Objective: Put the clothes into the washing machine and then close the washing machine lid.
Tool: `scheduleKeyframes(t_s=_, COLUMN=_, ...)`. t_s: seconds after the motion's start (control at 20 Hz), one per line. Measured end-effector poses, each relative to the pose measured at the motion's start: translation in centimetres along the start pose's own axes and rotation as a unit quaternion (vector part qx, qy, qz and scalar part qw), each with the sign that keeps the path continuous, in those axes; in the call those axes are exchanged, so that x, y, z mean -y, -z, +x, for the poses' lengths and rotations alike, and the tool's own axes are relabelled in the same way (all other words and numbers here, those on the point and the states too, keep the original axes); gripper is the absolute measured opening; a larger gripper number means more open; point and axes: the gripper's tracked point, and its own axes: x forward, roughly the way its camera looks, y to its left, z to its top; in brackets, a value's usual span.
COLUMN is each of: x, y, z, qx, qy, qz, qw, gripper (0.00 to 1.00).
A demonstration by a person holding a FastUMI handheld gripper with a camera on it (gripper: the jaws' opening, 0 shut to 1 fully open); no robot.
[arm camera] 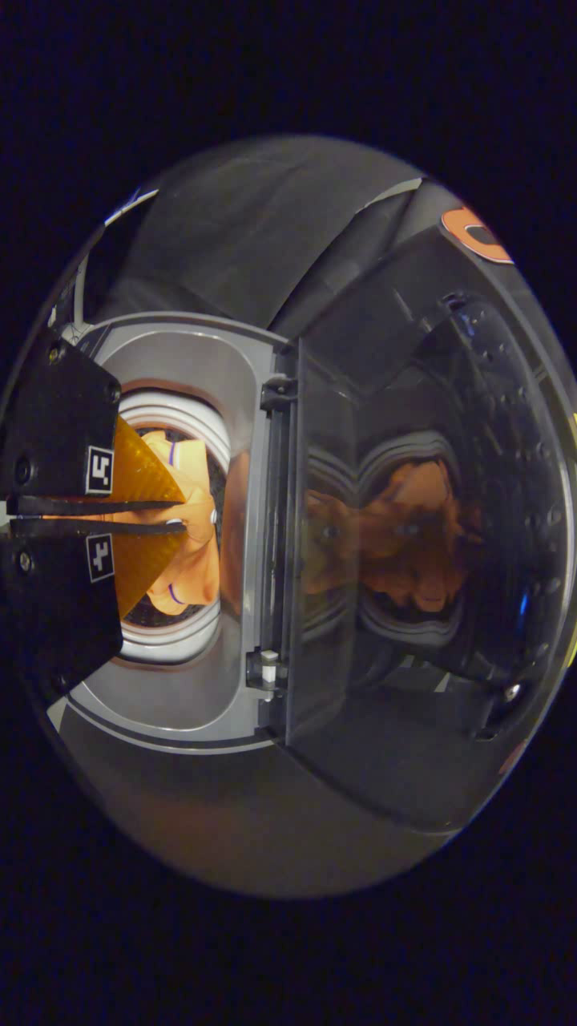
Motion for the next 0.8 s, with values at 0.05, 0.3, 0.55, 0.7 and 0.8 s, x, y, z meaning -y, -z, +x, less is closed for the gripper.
scheduleKeyframes(t_s=0.05, x=0.2, y=0.3, z=0.5, qx=-0.001, qy=0.003, qz=-0.001, qw=1.000, gripper=0.05)
scheduleKeyframes(t_s=0.3, x=0.7, y=1.5, z=1.5, qx=-0.012, qy=0.012, qz=0.007, qw=1.000, gripper=0.05)
scheduleKeyframes(t_s=0.55, x=0.4, y=2.4, z=1.9, qx=-0.028, qy=0.001, qz=0.003, qw=1.000, gripper=0.05)
scheduleKeyframes(t_s=0.7, x=0.0, y=3.3, z=2.1, qx=-0.049, qy=-0.003, qz=-0.017, qw=0.999, gripper=0.66)
scheduleKeyframes(t_s=0.8, x=0.4, y=3.1, z=1.9, qx=-0.037, qy=0.006, qz=-0.022, qw=0.999, gripper=0.92)
